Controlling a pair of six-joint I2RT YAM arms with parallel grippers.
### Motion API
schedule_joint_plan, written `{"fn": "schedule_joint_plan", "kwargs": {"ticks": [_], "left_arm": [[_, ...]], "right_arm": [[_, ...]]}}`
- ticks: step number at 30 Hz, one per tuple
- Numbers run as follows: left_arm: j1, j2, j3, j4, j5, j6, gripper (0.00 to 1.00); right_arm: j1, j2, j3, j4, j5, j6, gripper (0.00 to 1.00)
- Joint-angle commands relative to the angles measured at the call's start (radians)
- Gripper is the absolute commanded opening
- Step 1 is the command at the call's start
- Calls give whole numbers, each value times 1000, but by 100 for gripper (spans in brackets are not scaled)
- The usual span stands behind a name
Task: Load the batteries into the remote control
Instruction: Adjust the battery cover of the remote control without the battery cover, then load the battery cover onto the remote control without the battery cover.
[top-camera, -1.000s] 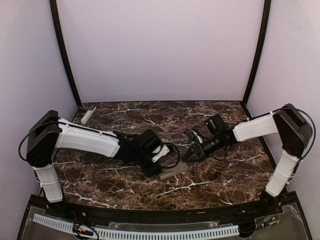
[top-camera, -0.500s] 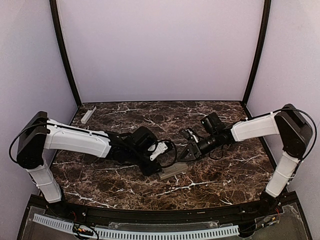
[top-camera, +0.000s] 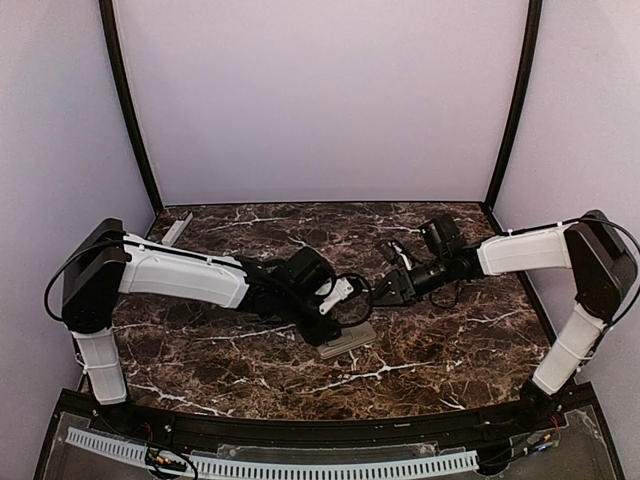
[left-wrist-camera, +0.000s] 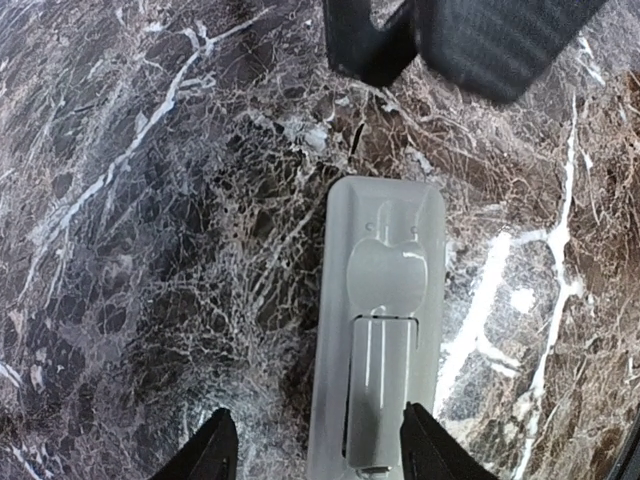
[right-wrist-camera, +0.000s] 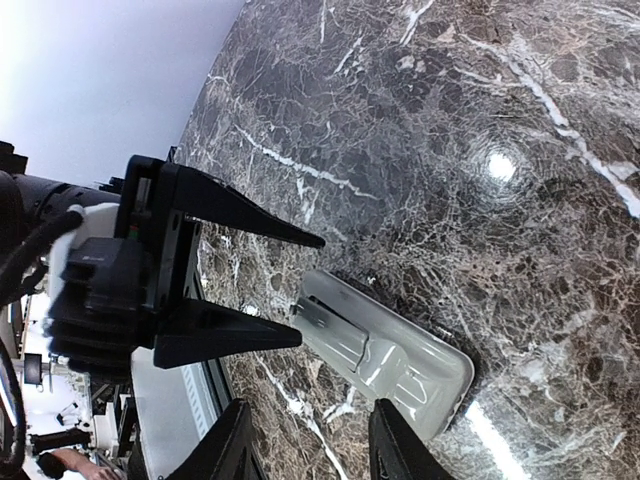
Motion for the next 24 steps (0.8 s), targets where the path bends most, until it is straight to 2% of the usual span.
{"fn": "schedule_joint_plan", "kwargs": {"ticks": [1, 6, 13, 17, 24], "left_arm": [[4, 43, 31, -63, -21, 21, 56], [1, 123, 52, -131, -18, 39, 53], [1, 131, 43, -199, -15, 54, 49], [1, 88, 40, -197, -31, 52, 54], [2, 67, 186, -210, -21, 63, 60]], "right_arm": [[-12, -23, -22, -14, -1, -16, 39], [-15, -29, -27, -19, 0, -18, 39], [-19, -29, -25, -33, 3, -31, 39], [-19, -23, -22, -33, 2, -34, 39], [-20, -17, -21, -21, -6, -28, 39]]}}
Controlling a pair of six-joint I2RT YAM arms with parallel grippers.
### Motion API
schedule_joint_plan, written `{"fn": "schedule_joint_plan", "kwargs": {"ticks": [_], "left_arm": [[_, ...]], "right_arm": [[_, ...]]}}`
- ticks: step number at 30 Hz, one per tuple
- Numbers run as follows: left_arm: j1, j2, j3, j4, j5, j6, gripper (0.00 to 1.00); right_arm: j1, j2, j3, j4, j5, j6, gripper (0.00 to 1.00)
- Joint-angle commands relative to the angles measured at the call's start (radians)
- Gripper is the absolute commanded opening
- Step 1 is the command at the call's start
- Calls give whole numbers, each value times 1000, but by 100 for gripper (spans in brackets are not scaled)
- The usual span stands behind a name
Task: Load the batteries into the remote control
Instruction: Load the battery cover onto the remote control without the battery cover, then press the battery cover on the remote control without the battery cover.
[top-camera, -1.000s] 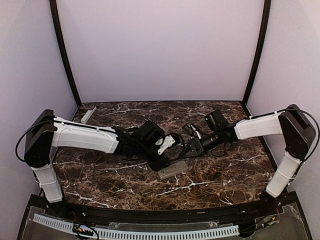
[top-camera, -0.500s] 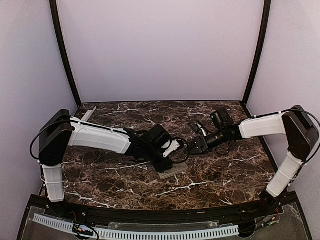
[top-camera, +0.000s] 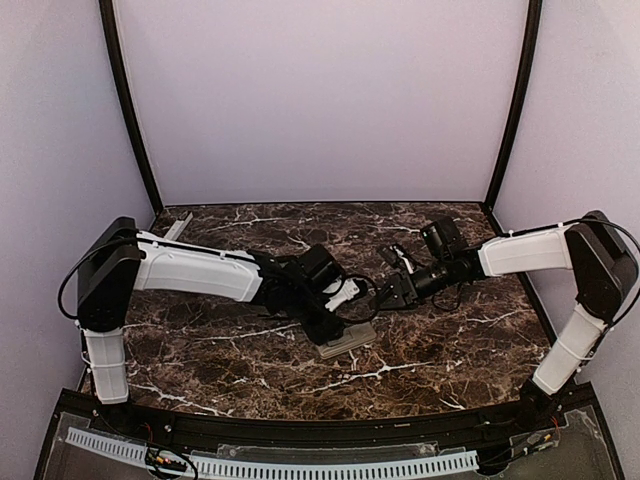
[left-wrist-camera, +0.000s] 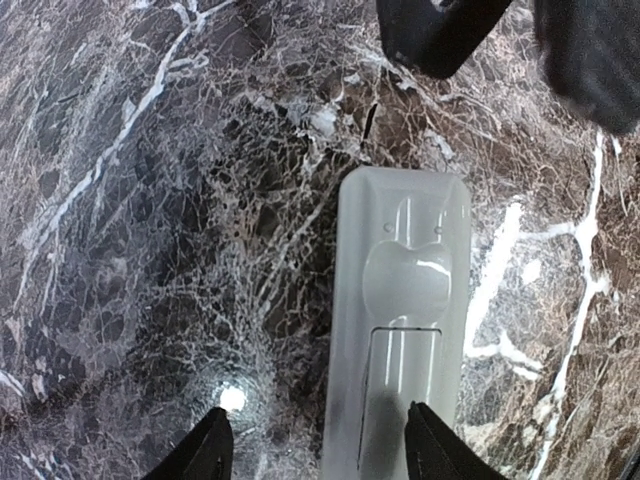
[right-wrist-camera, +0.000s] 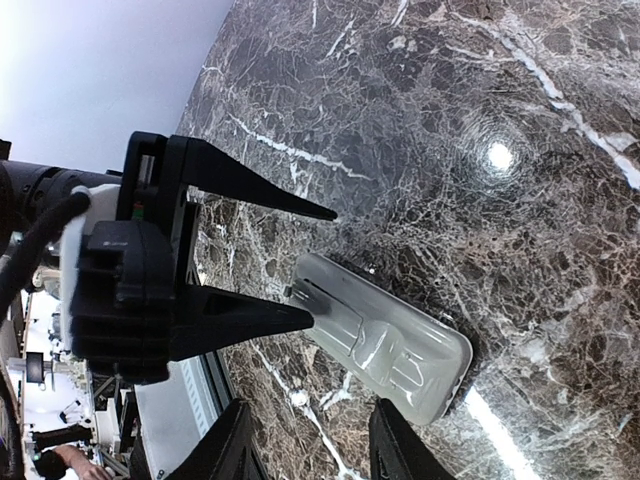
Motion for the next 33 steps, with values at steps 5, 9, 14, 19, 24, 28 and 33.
{"fn": "schedule_joint_plan", "kwargs": {"ticks": [5, 9, 14, 19, 24, 28, 33], "left_arm": [[12, -47, 109, -146, 11, 39, 60], [28, -62, 82, -160, 13, 46, 57], [28, -42, 72, -184, 14, 60, 54], [28, -4, 44, -202, 39, 68, 52], [28, 56, 37, -211, 65, 86, 48], [23, 74, 31, -221, 61, 107, 47], [5, 99, 34, -242, 34, 133, 47]], "right_arm": [[-4, 1, 1, 0, -10, -16, 39], [-2, 4, 1, 1, -13, -18, 39], [-1, 6, -1, 2, -13, -18, 39], [-2, 14, 4, 1, -14, -20, 39], [-3, 19, 6, -3, -9, -23, 39], [-4, 26, 9, -3, -7, -25, 39], [-4, 34, 9, -5, -4, -27, 39]]}}
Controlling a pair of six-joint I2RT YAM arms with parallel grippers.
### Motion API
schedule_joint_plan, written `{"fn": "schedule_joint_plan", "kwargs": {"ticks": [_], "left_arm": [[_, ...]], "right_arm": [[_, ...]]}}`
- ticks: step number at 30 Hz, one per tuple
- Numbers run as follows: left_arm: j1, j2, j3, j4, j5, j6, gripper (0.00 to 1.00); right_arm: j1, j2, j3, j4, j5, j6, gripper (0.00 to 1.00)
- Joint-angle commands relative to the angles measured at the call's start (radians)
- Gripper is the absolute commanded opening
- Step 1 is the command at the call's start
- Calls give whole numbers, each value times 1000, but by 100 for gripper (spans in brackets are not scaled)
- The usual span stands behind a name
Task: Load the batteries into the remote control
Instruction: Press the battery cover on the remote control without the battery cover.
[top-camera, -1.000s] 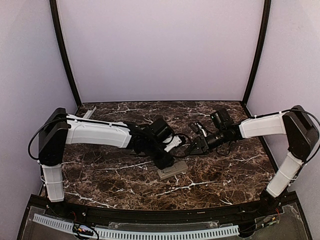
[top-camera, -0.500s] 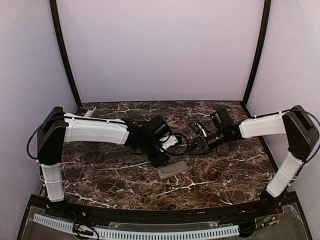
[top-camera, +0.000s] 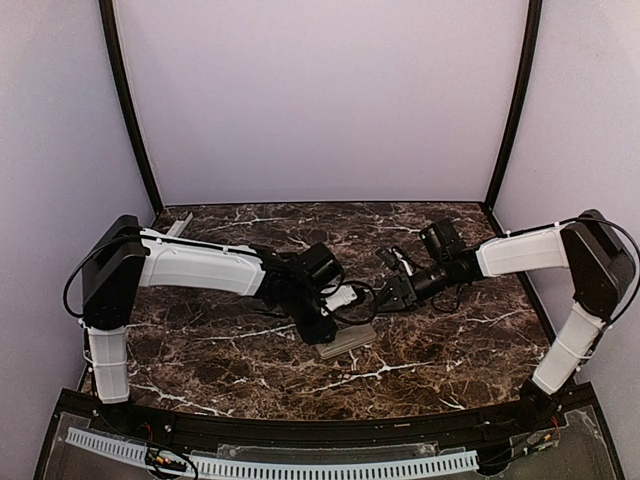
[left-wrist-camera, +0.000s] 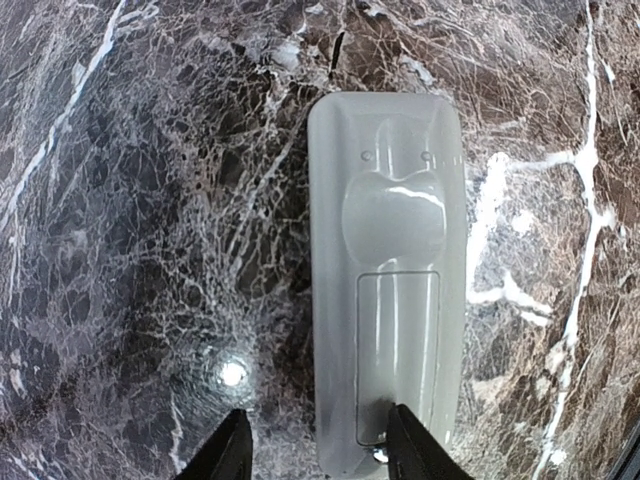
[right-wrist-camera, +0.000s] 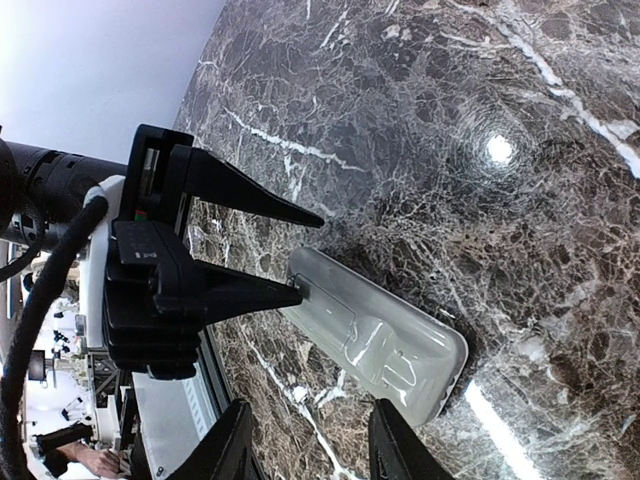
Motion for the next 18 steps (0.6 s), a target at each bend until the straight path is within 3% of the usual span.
{"fn": "schedule_joint_plan", "kwargs": {"ticks": [1, 18], "left_arm": [[-26, 75, -20, -100, -33, 51, 47], [-30, 156, 44, -177, -31, 46, 55]], "right_arm": [[-4, 14, 7, -2, 1, -16, 39], [-35, 7, 6, -3, -4, -23, 41]]}}
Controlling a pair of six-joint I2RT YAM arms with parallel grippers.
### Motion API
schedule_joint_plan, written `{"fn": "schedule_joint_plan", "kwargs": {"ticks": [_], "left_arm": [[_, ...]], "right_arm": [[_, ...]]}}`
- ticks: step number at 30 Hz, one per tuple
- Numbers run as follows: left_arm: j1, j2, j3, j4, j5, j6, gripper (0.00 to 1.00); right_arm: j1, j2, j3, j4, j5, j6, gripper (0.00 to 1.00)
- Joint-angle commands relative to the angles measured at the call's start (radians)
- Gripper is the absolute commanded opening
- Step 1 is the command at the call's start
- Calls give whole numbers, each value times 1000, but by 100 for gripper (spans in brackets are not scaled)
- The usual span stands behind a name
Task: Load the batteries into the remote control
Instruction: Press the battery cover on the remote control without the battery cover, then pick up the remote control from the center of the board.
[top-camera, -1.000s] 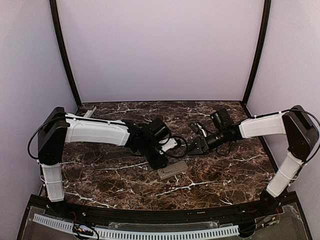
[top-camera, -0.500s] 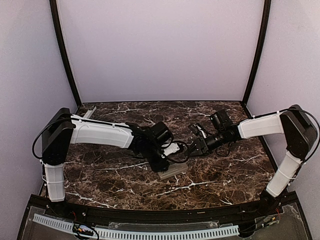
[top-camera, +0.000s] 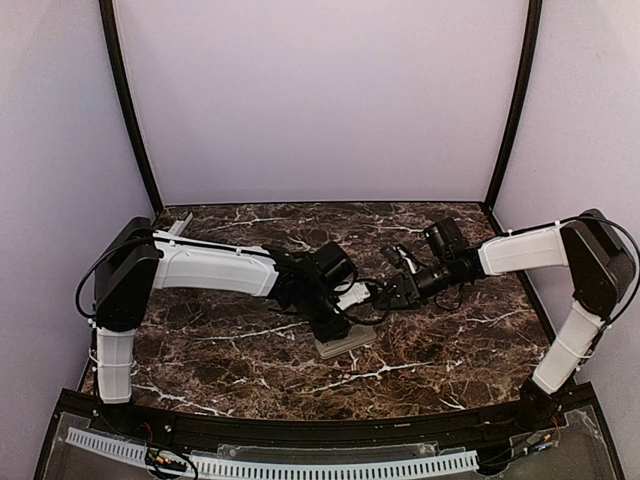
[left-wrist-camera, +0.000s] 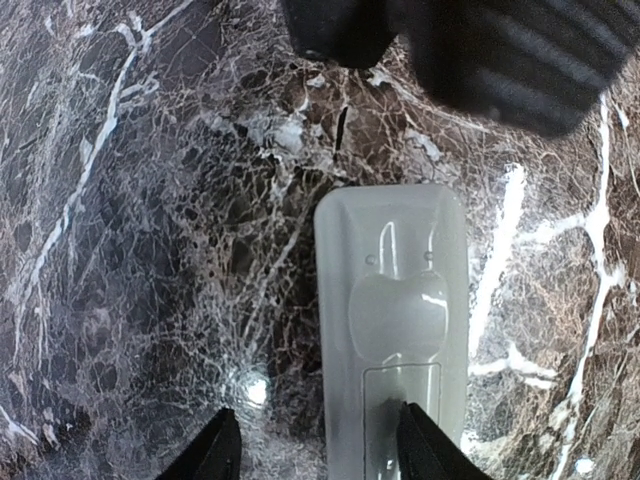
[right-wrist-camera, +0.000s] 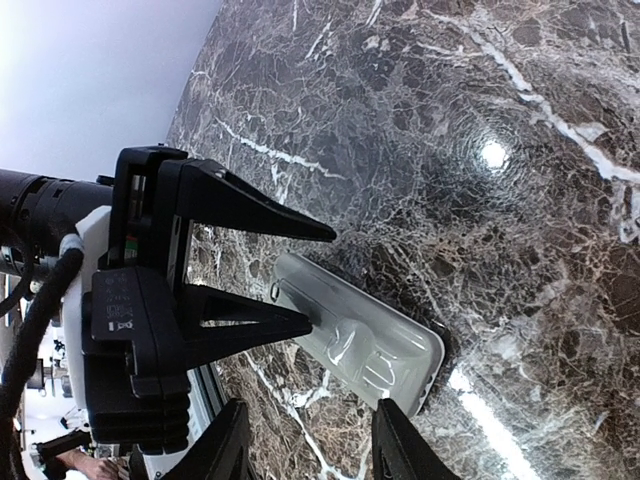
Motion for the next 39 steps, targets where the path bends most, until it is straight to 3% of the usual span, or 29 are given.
{"fn": "schedule_joint_plan", "kwargs": {"ticks": [1, 7, 13, 19, 24, 27, 35, 39], "left_arm": [[4, 66, -24, -185, 22, -10, 57], [29, -16, 35, -145, 64, -52, 71], [39, -63, 32, -156, 148, -46, 82], [38, -57, 36, -108, 178, -79, 94], [31, 22, 130, -99, 152, -92, 93], [21, 71, 182, -108, 146, -96, 89], [-7, 207, 338, -155, 152, -95, 87], [-10, 265, 395, -187, 134, -99, 81]], "right_arm": [[-8, -2, 7, 1, -3, -10, 41], [-19, -45, 1, 15, 8, 0, 47], [-64, -139, -5, 18, 67, -14, 69], [-119, -264, -42, 58, 180, -3, 80], [-208, -359, -121, 132, 178, 66, 85], [-246, -431, -167, 145, 221, 86, 98], [-318, -604, -222, 149, 351, 134, 99], [-342, -645, -239, 160, 324, 144, 99]]}}
